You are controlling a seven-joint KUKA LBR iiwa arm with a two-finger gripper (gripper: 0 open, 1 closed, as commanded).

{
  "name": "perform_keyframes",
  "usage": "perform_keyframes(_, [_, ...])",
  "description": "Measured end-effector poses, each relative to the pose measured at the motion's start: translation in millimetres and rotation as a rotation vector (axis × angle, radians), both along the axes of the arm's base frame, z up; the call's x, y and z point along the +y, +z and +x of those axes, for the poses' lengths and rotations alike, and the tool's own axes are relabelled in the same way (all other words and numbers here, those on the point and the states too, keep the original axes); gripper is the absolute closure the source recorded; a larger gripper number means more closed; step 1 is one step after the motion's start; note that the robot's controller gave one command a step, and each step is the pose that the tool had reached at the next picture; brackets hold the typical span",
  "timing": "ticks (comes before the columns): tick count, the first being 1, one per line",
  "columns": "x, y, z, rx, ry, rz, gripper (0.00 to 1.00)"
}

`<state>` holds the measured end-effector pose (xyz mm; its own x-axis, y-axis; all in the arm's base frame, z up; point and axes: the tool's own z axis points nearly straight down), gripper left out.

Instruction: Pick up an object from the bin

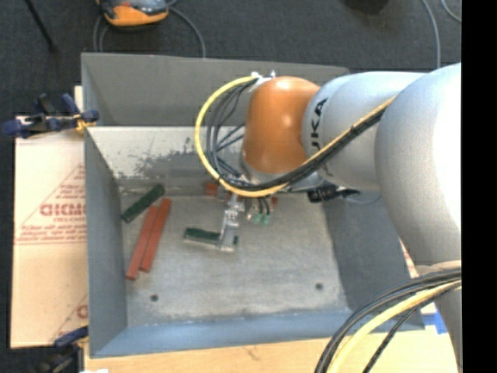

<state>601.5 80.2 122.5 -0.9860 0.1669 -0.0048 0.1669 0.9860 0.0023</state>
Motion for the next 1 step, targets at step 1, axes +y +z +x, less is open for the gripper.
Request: perform_keyframes(1, [-1.0, -47.9, -4.1, 0.000, -0.006, -0.001, 0.00])
